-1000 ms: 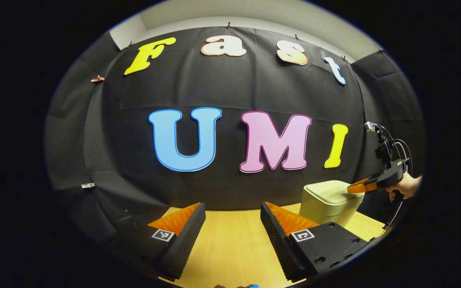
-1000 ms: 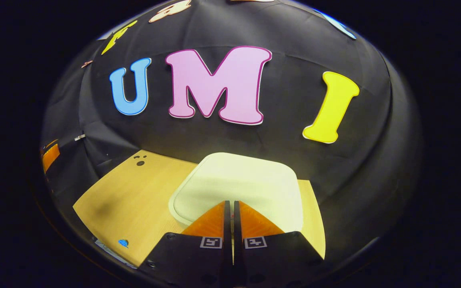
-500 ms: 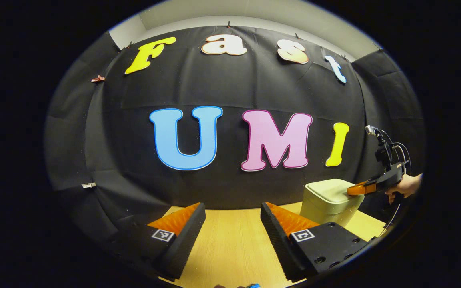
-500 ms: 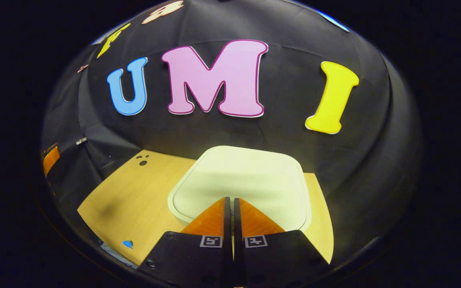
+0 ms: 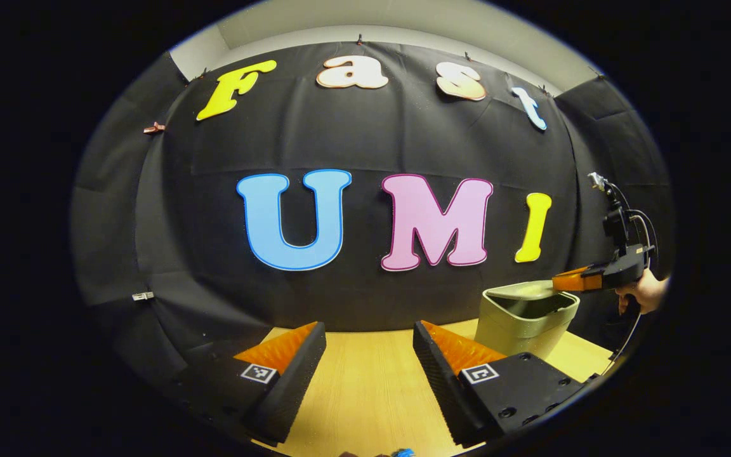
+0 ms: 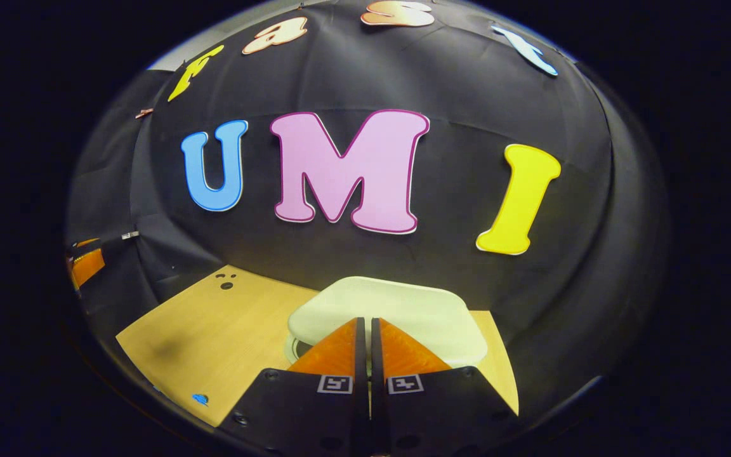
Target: Press the lid of the desktop garbage bin to open it, pick up the crumpled paper on the desktop and throw it into the bin, then pick up the pop can on the desktop and drop it into the bin, and finally close the garbage bin lid.
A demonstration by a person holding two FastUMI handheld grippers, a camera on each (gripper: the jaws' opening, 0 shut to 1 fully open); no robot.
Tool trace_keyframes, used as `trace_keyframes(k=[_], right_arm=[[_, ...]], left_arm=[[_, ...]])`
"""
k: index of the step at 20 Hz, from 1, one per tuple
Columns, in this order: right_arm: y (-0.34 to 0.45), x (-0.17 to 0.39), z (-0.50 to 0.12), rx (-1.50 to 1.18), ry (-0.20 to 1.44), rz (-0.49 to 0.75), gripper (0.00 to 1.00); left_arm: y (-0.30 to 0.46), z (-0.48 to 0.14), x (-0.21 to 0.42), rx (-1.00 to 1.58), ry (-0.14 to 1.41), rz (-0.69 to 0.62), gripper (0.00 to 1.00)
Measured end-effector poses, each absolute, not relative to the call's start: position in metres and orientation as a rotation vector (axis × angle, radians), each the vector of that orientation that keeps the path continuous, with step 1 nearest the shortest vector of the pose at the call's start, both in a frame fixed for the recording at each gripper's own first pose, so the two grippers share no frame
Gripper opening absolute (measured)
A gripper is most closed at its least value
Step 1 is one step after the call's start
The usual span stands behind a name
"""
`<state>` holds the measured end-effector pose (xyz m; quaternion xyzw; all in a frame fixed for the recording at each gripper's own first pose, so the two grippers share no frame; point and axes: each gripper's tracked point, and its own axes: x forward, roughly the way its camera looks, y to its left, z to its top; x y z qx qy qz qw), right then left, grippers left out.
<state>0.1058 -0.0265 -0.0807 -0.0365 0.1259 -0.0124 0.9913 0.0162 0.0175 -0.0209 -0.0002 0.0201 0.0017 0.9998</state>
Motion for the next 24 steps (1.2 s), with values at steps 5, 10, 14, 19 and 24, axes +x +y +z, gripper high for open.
trace_keyframes(k=[5,10,14,19,24], right_arm=[[-0.031,0.096,-0.073,-0.048,0.235,-0.043,0.06],[-0.029,0.081,-0.078,-0.054,0.275,-0.033,0.05],[-0.028,0.067,-0.072,-0.037,0.263,-0.031,0.05],[-0.024,0.045,-0.074,0.003,0.265,-0.025,0.05],[-0.029,0.014,-0.087,-0.026,0.290,-0.042,0.06]], left_arm=[[0.014,-0.029,0.010,-0.003,0.057,0.000,0.90],[0.007,-0.054,0.005,0.004,0.103,-0.028,0.90],[0.002,-0.083,0.001,-0.007,0.159,-0.056,0.90],[-0.023,-0.166,-0.007,-0.053,0.393,-0.201,0.90],[-0.038,-0.262,-0.035,-0.021,0.635,-0.272,0.91]])
